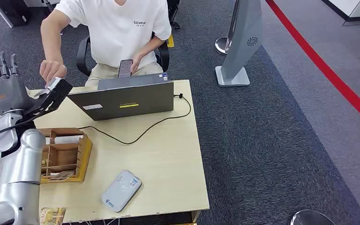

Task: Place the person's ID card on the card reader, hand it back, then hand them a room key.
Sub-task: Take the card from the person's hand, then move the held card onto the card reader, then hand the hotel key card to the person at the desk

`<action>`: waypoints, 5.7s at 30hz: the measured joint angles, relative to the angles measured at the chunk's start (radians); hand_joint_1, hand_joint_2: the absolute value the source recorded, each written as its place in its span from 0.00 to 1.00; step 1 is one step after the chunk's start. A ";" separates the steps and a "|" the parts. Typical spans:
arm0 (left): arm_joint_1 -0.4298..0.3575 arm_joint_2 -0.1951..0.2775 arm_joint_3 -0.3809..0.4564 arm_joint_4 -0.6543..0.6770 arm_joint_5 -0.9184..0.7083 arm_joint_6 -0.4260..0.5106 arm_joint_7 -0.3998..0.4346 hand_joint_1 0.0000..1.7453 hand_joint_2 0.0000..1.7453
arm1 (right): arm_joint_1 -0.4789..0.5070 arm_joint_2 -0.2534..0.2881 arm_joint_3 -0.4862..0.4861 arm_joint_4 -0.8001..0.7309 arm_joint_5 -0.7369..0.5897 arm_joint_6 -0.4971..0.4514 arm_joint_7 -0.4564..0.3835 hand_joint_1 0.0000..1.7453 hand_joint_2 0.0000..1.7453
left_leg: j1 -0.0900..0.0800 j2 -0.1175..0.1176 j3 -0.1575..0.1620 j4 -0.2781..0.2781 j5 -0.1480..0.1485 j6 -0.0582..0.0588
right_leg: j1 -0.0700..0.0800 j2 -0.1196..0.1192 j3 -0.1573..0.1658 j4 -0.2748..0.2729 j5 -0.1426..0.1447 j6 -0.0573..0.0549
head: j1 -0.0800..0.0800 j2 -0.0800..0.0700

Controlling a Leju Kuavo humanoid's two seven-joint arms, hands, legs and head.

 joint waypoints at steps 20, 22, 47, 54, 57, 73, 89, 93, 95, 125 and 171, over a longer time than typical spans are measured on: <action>-0.125 0.074 -0.168 0.198 -0.177 -0.001 0.172 1.00 1.00 | -0.001 0.000 0.006 0.001 0.027 0.015 0.036 0.00 1.00 | 0.000 0.000 0.000 0.000 0.000 0.000 | 0.000 0.000 0.000 0.001 0.000 0.000 | 0.000 0.000; -0.125 0.075 -0.172 0.203 -0.175 -0.004 0.171 1.00 1.00 | -0.001 0.000 0.006 0.001 0.028 0.015 0.035 0.00 1.00 | 0.000 0.000 0.000 0.000 0.000 0.000 | 0.000 0.000 0.000 0.001 0.000 0.000 | 0.000 0.000; 0.593 0.107 -0.325 -0.599 -0.222 0.169 0.097 1.00 1.00 | 0.013 0.019 0.004 0.005 0.001 -0.035 0.060 0.00 1.00 | 0.000 0.001 -0.001 0.000 -0.002 0.000 | 0.000 0.000 -0.001 0.000 -0.003 -0.001 | 0.000 0.000; 0.669 0.109 -0.367 -0.677 -0.227 0.160 0.090 1.00 1.00 | 0.014 0.023 -0.003 0.005 -0.003 -0.041 0.060 0.00 1.00 | 0.000 0.000 0.000 0.000 -0.002 0.000 | 0.000 0.000 0.000 0.000 -0.002 -0.001 | 0.000 0.000; 0.717 0.112 -0.400 -0.689 -0.229 0.147 0.083 1.00 1.00 | 0.015 0.026 -0.008 0.005 -0.005 -0.043 0.063 0.00 1.00 | 0.000 0.001 0.000 0.000 -0.002 0.000 | 0.000 0.000 -0.001 0.000 -0.003 -0.001 | 0.000 0.000; 0.773 0.033 -0.511 -0.507 -0.230 0.135 0.081 1.00 1.00 | 0.014 0.031 -0.013 0.003 0.028 -0.042 0.072 0.00 1.00 | 0.000 0.000 0.000 0.000 -0.002 0.000 | 0.000 0.000 0.000 0.000 -0.002 -0.001 | 0.000 0.000; 0.792 0.006 -0.562 -0.387 -0.227 0.137 0.080 1.00 1.00 | 0.014 0.033 -0.013 0.003 0.037 -0.045 0.082 0.00 1.00 | 0.000 0.000 -0.001 0.000 -0.002 0.000 | 0.000 0.000 -0.001 0.000 -0.003 -0.001 | 0.000 0.000; 0.793 0.007 -0.573 -0.381 -0.226 0.120 0.101 1.00 1.00 | 0.014 0.034 -0.013 0.003 0.039 -0.049 0.082 0.00 1.00 | 0.000 0.000 -0.001 0.000 -0.002 0.000 | 0.000 0.000 -0.001 0.000 -0.003 -0.001 | 0.000 0.000; 0.794 0.007 -0.577 -0.378 -0.226 0.103 0.113 1.00 1.00 | 0.014 0.034 -0.013 0.003 0.041 -0.052 0.082 0.00 1.00 | 0.000 0.000 -0.001 0.000 -0.002 0.000 | 0.000 0.000 -0.001 0.000 -0.003 -0.001 | 0.000 0.000; 0.508 0.126 -0.511 -0.593 -0.234 0.313 0.145 1.00 1.00 | 0.009 0.027 -0.003 0.003 0.118 -0.011 0.075 0.00 1.00 | 0.001 -0.001 0.000 0.000 0.000 -0.001 | 0.001 -0.001 0.000 0.001 -0.001 -0.002 | 0.000 0.000; 0.028 0.014 -0.327 0.079 -0.199 0.317 0.029 0.00 1.00 | -0.003 0.003 0.049 0.005 0.146 0.030 0.070 0.00 1.00 | 0.000 -0.002 -0.001 0.000 0.001 -0.002 | 0.001 -0.001 -0.001 0.002 -0.001 -0.002 | 0.000 0.000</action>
